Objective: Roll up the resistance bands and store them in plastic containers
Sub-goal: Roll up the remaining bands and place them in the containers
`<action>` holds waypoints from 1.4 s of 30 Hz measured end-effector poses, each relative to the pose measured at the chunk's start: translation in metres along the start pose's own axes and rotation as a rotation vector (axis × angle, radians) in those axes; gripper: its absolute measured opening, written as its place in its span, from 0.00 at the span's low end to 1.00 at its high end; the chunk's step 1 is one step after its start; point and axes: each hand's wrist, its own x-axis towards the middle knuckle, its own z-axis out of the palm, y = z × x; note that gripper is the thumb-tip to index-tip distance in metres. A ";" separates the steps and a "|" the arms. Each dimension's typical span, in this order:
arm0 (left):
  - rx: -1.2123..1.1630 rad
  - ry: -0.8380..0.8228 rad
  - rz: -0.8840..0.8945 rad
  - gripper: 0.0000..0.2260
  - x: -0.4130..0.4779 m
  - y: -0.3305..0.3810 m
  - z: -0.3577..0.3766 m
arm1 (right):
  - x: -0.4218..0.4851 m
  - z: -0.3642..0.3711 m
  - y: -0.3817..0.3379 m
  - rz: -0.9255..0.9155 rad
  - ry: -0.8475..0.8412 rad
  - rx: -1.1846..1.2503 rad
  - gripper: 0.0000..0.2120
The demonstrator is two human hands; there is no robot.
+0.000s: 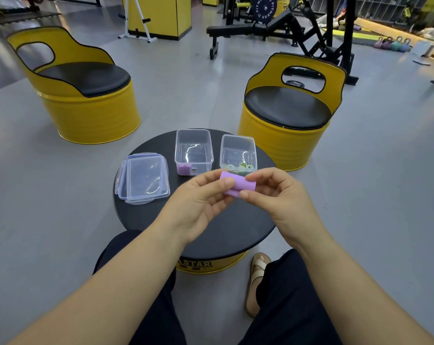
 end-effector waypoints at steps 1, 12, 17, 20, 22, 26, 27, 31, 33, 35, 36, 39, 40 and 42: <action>-0.076 0.004 -0.037 0.12 0.000 -0.002 0.002 | -0.001 0.002 0.001 -0.011 -0.020 -0.009 0.12; 0.059 -0.114 -0.119 0.08 -0.004 0.008 0.003 | 0.016 -0.016 -0.020 -0.150 -0.421 -0.575 0.35; 0.067 -0.131 -0.180 0.07 -0.003 0.010 0.002 | 0.021 -0.016 -0.024 -0.260 -0.446 -0.656 0.29; 0.075 -0.123 -0.210 0.09 -0.003 0.011 0.002 | 0.019 -0.015 -0.020 -0.358 -0.404 -0.662 0.26; 0.108 -0.118 -0.214 0.12 -0.003 0.011 0.001 | 0.018 -0.015 -0.018 -0.403 -0.385 -0.659 0.25; 0.238 -0.090 -0.180 0.13 -0.001 0.011 -0.001 | 0.021 -0.020 -0.014 -0.440 -0.373 -0.732 0.25; 0.273 -0.079 -0.167 0.12 0.000 0.010 -0.002 | 0.023 -0.021 -0.012 -0.448 -0.385 -0.780 0.25; 0.383 -0.036 -0.119 0.06 0.003 0.003 -0.006 | 0.031 -0.023 0.001 -0.457 -0.427 -0.952 0.24; 0.437 0.000 -0.099 0.05 0.006 -0.003 -0.010 | 0.034 -0.021 0.009 -0.454 -0.437 -1.000 0.23; 0.463 0.039 -0.091 0.04 0.010 -0.008 -0.015 | 0.035 -0.018 0.017 -0.440 -0.445 -1.035 0.24; 0.462 0.048 -0.092 0.03 0.012 -0.010 -0.017 | 0.036 -0.017 0.021 -0.424 -0.444 -1.027 0.24; 0.448 0.030 -0.109 0.05 0.019 -0.010 -0.025 | 0.035 -0.014 0.029 -0.284 -0.449 -0.844 0.27; 0.437 0.013 -0.121 0.06 0.021 -0.009 -0.027 | 0.035 -0.012 0.033 -0.229 -0.441 -0.759 0.29; 0.406 -0.021 -0.144 0.07 0.026 -0.008 -0.033 | 0.034 -0.009 0.039 -0.121 -0.407 -0.584 0.31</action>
